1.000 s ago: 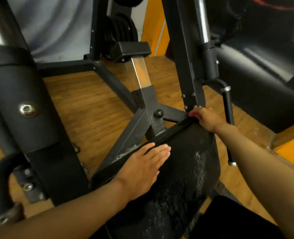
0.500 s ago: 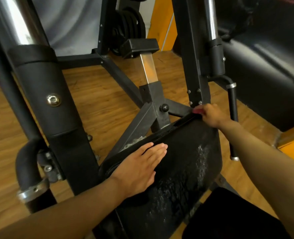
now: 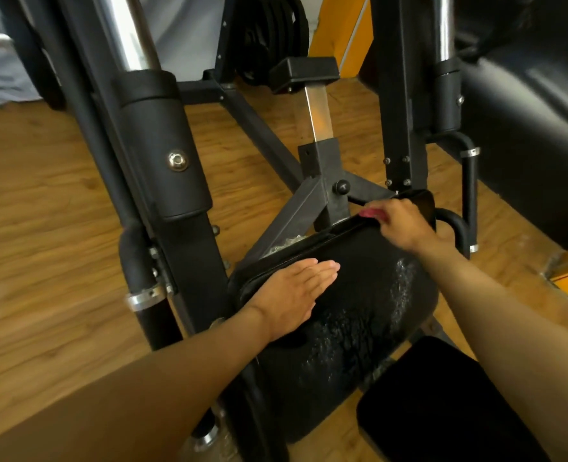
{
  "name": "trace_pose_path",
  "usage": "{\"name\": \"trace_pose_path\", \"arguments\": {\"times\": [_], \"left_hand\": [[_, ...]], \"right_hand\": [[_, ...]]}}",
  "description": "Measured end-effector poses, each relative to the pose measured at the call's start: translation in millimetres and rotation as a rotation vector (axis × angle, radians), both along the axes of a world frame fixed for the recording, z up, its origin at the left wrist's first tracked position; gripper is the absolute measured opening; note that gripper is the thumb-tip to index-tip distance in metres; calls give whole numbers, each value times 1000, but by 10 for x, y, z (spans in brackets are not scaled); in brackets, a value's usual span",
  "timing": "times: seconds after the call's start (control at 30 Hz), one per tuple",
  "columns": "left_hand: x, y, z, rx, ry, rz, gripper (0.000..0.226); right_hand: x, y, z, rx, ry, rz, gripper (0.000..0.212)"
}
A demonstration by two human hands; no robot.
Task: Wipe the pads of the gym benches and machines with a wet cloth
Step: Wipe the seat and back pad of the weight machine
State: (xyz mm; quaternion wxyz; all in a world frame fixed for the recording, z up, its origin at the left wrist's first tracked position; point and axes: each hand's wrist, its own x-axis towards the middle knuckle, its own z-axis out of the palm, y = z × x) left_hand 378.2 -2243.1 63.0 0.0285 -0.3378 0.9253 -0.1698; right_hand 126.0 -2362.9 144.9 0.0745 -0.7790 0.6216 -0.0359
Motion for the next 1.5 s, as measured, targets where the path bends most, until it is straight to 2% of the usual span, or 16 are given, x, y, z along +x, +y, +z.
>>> {"name": "trace_pose_path", "arguments": {"times": [0.07,0.27,0.37,0.43,0.5,0.63,0.73,0.83,1.0,1.1,1.23,1.5], "left_hand": [[85,92,13,21,-11,34,68],[268,395,77,141,-29,151,68],[315,459,118,177,3,184,67],[374,506,136,218,28,207,68],[414,574,136,251,54,232,69],[418,692,183,338,30,292,71],[447,737,208,396,26,306,70],[520,774,135,351,84,275,71],[504,786,85,338,107,277,70],[485,766,93,334,134,277,70],[484,766,71,318,152,273,70],[286,554,118,253,173,291,69]], "right_hand": [[255,120,-20,13,51,50,46],[1190,695,-137,86,-87,470,35],[1035,622,-41,112,-112,394,41],[818,479,0,60,-47,243,40],[904,448,-43,67,34,197,37],[1623,849,-178,117,-57,410,32],[1857,1072,-197,137,-136,537,42],[1643,966,-158,126,-141,577,40],[1006,668,-30,-34,-88,280,38],[1256,833,-168,-34,-63,407,39],[1328,878,-234,17,-140,538,38],[709,549,-243,-110,-65,431,42]]}}
